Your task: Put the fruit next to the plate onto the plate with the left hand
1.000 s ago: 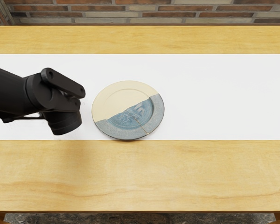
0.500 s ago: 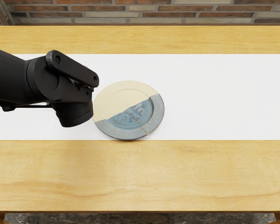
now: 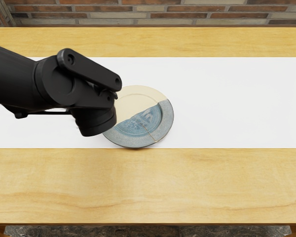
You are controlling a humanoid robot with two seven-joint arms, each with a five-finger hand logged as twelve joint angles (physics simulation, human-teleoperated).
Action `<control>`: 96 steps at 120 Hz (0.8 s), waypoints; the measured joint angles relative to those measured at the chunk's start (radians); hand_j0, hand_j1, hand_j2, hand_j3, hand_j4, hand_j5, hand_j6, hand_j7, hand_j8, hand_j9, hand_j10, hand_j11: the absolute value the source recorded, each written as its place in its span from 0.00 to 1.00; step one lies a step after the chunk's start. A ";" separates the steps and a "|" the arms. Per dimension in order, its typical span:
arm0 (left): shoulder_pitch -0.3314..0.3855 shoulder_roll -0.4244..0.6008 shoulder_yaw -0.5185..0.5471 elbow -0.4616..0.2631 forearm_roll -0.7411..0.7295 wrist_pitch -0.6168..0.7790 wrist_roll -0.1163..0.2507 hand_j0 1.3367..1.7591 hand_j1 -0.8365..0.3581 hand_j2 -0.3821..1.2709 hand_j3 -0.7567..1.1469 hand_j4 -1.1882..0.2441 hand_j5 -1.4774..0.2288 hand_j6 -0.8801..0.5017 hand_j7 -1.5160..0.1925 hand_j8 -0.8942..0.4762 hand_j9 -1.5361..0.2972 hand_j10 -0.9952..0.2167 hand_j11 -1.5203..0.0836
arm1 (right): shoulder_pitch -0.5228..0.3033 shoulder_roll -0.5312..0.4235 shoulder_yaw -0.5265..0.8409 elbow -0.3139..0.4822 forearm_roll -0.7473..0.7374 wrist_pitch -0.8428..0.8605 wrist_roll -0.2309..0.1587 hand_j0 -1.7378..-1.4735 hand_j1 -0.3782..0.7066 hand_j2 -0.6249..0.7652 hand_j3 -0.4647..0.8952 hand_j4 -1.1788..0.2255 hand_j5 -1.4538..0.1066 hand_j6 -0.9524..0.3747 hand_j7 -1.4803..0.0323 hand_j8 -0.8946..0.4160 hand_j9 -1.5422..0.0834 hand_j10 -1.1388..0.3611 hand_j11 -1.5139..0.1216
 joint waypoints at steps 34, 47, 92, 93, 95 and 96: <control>0.079 0.000 -0.080 0.028 0.010 0.000 0.002 0.75 0.41 0.37 0.40 0.36 0.30 0.28 0.34 0.40 0.33 0.40 0.37 | 0.000 0.000 0.000 0.000 0.000 0.000 0.000 0.30 0.07 0.44 0.34 0.81 0.90 0.69 0.95 0.65 0.92 0.73 0.90; 0.108 0.000 -0.089 0.050 0.014 0.000 0.001 0.75 0.40 0.38 0.40 0.36 0.30 0.29 0.34 0.40 0.33 0.40 0.37 | 0.000 0.000 0.000 0.000 0.000 0.000 0.000 0.30 0.07 0.44 0.34 0.81 0.90 0.69 0.95 0.65 0.92 0.73 0.90; 0.181 0.000 -0.130 0.146 0.097 0.000 0.002 0.75 0.40 0.38 0.40 0.37 0.32 0.27 0.36 0.39 0.34 0.39 0.38 | 0.000 0.000 0.000 0.000 0.000 0.000 0.000 0.30 0.07 0.44 0.34 0.81 0.90 0.69 0.95 0.65 0.92 0.73 0.90; 0.184 0.000 -0.131 0.148 0.101 0.000 0.002 0.75 0.40 0.38 0.40 0.37 0.32 0.27 0.36 0.39 0.34 0.39 0.38 | 0.000 0.000 0.000 0.000 0.000 0.000 0.000 0.30 0.07 0.44 0.34 0.81 0.90 0.69 0.95 0.65 0.92 0.73 0.90; 0.192 0.000 -0.134 0.152 0.108 0.001 0.002 0.75 0.40 0.37 0.40 0.37 0.32 0.27 0.36 0.38 0.34 0.39 0.38 | 0.000 0.000 0.000 0.000 0.000 0.000 0.000 0.30 0.07 0.44 0.34 0.81 0.90 0.69 0.95 0.65 0.92 0.73 0.90; 0.196 0.000 -0.136 0.154 0.111 0.001 0.002 0.75 0.41 0.37 0.40 0.37 0.32 0.27 0.36 0.39 0.34 0.39 0.38 | 0.000 0.000 0.000 0.000 0.000 0.000 0.000 0.30 0.07 0.44 0.34 0.81 0.90 0.69 0.95 0.65 0.92 0.73 0.90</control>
